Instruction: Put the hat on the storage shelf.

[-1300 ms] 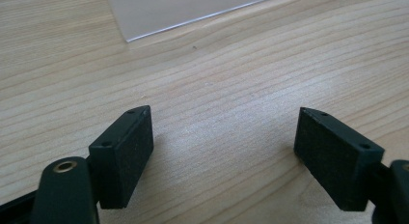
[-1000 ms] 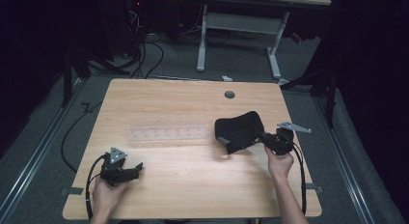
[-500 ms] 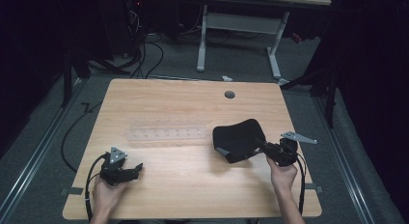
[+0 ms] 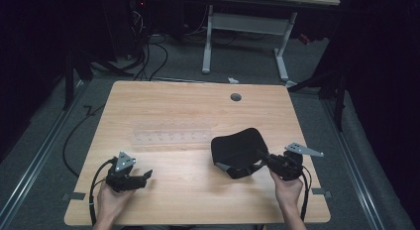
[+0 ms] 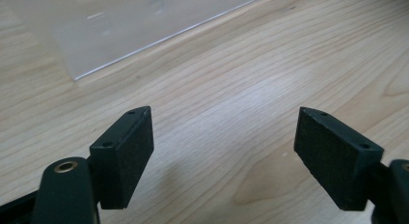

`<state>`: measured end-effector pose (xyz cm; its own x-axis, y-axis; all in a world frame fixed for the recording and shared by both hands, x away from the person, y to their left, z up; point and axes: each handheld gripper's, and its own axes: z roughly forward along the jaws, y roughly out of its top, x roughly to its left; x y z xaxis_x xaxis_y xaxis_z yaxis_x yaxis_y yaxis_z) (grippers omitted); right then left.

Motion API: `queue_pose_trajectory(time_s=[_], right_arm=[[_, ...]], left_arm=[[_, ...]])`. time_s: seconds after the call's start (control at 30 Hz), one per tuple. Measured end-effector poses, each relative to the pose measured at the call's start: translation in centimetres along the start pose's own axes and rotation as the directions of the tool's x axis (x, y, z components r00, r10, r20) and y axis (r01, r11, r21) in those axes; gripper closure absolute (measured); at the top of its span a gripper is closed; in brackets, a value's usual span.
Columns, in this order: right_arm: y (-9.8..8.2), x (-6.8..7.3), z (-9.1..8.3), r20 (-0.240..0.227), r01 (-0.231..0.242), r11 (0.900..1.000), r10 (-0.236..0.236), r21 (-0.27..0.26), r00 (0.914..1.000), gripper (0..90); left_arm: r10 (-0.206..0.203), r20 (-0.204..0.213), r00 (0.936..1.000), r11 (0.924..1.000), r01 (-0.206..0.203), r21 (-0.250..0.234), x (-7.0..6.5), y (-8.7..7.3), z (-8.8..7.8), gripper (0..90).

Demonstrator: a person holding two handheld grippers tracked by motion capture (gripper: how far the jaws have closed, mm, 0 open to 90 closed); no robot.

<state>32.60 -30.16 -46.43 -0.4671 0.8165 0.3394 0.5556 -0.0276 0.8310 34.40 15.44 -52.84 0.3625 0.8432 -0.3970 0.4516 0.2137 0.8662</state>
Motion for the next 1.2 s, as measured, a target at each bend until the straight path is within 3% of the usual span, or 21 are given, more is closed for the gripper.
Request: queue_pose_trajectory(time_s=[0.33, 0.6, 1.2], right_arm=[[0.3, 2.2, 0.4, -0.054, 0.035, 0.999, -0.034, 0.008, 0.998, 86.3], [0.4, 3.8, 1.4, -0.104, 0.053, 0.998, -0.051, 0.025, 0.9933, 86.3], [0.2, 7.8, 4.6, -0.22, 0.129, 0.988, -0.107, 0.085, 0.9695, 86.2]], left_arm=[[0.009, 0.088, 0.9961, 1.0, -0.01, 0.002, -2.2, 0.1, -0.3, 22.4], [0.054, 0.162, 0.9853, 0.9985, -0.053, -0.011, -4.2, 0.1, -0.7, 22.4], [0.065, 0.257, 0.9641, 0.9978, -0.067, 0.0, -6.1, 0.0, -1.5, 22.2]])
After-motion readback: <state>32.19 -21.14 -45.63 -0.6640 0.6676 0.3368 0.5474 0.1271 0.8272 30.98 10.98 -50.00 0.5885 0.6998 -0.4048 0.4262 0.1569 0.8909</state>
